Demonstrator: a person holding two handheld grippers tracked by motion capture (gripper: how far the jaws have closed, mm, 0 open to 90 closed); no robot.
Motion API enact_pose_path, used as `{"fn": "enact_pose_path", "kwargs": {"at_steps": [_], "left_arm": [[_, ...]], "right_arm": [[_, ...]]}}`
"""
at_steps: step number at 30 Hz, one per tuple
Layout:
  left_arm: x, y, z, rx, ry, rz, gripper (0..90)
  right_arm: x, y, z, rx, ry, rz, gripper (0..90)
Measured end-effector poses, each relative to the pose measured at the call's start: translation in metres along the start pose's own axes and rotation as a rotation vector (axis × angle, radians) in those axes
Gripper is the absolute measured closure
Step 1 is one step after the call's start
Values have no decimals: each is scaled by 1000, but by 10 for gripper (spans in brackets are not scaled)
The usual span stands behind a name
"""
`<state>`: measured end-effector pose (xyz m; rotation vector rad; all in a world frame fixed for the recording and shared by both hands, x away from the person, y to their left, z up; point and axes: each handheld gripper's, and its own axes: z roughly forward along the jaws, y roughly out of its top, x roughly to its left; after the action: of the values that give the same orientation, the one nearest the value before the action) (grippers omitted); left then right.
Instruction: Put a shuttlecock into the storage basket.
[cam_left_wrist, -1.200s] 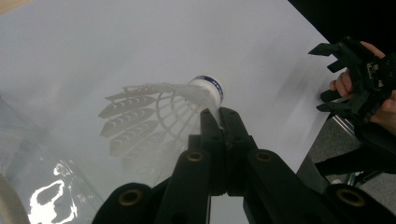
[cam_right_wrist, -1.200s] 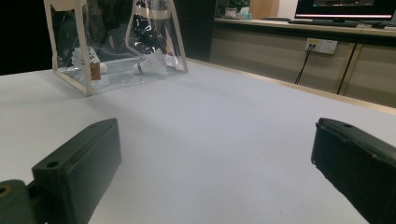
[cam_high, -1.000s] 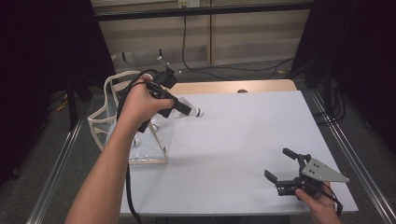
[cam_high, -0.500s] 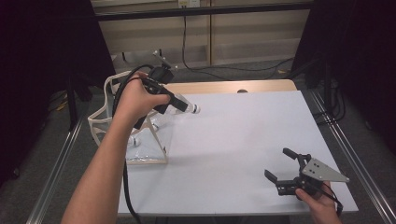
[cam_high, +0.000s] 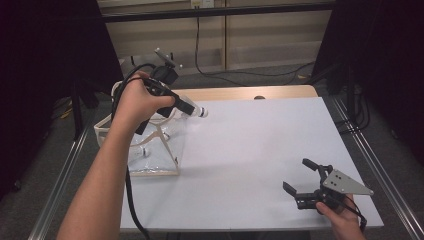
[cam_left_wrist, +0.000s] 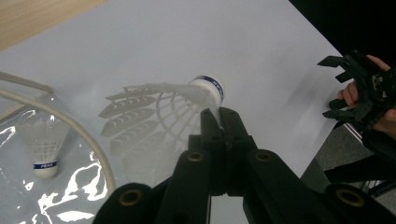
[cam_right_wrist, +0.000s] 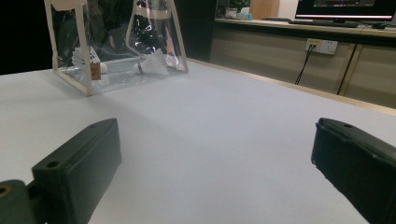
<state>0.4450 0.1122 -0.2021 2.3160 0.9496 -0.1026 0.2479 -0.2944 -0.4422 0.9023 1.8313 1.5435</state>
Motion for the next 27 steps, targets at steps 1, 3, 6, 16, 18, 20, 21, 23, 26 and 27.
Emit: {"fn": "enact_pose_path", "kwargs": {"at_steps": [1, 3, 6, 16, 18, 20, 21, 23, 26, 27], "left_arm": [[0, 0, 0, 3, 2, -4, 900], [1, 1, -1, 7, 10, -1, 900], [1, 2, -3, 6, 8, -2, 900], [3, 5, -13, 2, 14, -11, 900], [4, 5, -15, -4, 16, -16, 900], [5, 5, -17, -3, 21, -17, 900], [6, 5, -18, 1, 21, -17, 900], [7, 5, -19, -6, 28, -26, 900], [8, 5, -22, -10, 31, -31, 900], [8, 5, -22, -15, 33, -43, 900]], "right_arm": [[0, 0, 0, -4, -1, 3, 10], [-1, 0, 0, -4, -3, 3, 10], [-1, 0, 0, -4, -2, 8, 10], [-1, 0, 0, -5, -1, 9, 10], [-1, 0, 0, -6, -1, 1, 10], [-1, 0, 0, -5, -1, 5, 10], [-1, 0, 0, -4, -3, 8, 10], [-1, 0, 0, -3, -5, 8, 10], [-1, 0, -1, -5, -4, 7, 10], [-1, 0, -1, -5, -4, 7, 10]]}}
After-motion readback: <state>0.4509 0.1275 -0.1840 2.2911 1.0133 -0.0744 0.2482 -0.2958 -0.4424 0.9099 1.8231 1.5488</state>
